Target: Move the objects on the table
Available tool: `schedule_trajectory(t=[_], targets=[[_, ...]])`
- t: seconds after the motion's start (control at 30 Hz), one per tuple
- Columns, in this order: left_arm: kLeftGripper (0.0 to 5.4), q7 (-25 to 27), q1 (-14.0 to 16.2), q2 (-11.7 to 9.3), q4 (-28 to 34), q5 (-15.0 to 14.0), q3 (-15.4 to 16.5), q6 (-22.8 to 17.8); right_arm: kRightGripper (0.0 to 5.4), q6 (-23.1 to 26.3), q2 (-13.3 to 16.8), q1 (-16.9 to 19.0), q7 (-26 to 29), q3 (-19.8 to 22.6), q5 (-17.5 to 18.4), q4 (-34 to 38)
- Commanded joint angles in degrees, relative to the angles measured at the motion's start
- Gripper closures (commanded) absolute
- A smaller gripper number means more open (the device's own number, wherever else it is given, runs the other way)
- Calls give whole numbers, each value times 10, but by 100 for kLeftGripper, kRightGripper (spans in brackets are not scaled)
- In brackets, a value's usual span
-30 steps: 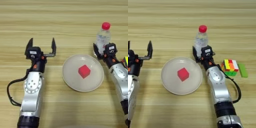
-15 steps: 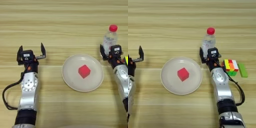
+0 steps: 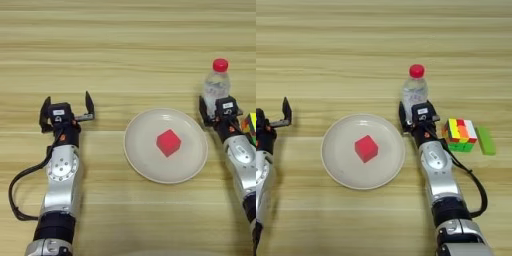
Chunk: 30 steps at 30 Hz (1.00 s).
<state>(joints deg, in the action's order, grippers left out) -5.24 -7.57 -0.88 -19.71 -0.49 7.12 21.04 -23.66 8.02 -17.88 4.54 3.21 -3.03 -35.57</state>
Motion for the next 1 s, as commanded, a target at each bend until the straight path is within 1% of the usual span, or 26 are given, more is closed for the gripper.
schedule_trajectory(t=[0.03, 0.23, 0.3, 0.4, 0.63, 0.67, 0.7, 0.73, 0.9, 1.0], targets=[[0, 2, -2, -3, -1, -2, 2, 6, 217, -13, -1, -11, -2, -5, -2, -16], [0, 3, -2, -6, -4, 6, -3, 2, 217, -18, -5, -13, 1, -7, 4, -30], [0, 5, -5, -9, -17, 13, -7, -2, 217, -18, -6, -14, 5, -6, 9, -32], [0, 6, -9, -14, -37, 15, -9, -2, 217, -18, -7, -14, 6, -6, 12, -33], [0, 3, -13, -19, -52, 18, -12, 4, 217, -19, -7, -12, 4, -7, 13, -30], [0, 3, -14, -19, -52, 18, -12, 4, 181, -19, -7, -12, 3, -7, 13, -30], [0, 3, -14, -19, -52, 18, -12, 4, 171, -19, -7, -12, 3, -7, 13, -30], [0, 3, -14, -19, -52, 17, -11, 4, 148, -19, -7, -12, 2, -7, 13, -32], [0, 5, -15, -18, -53, 15, -12, 5, 86, -17, -5, -13, 2, -4, 15, -30], [0, 8, -15, -18, -54, 15, -14, 5, 39, -14, -3, -8, 1, -2, 18, -13]])
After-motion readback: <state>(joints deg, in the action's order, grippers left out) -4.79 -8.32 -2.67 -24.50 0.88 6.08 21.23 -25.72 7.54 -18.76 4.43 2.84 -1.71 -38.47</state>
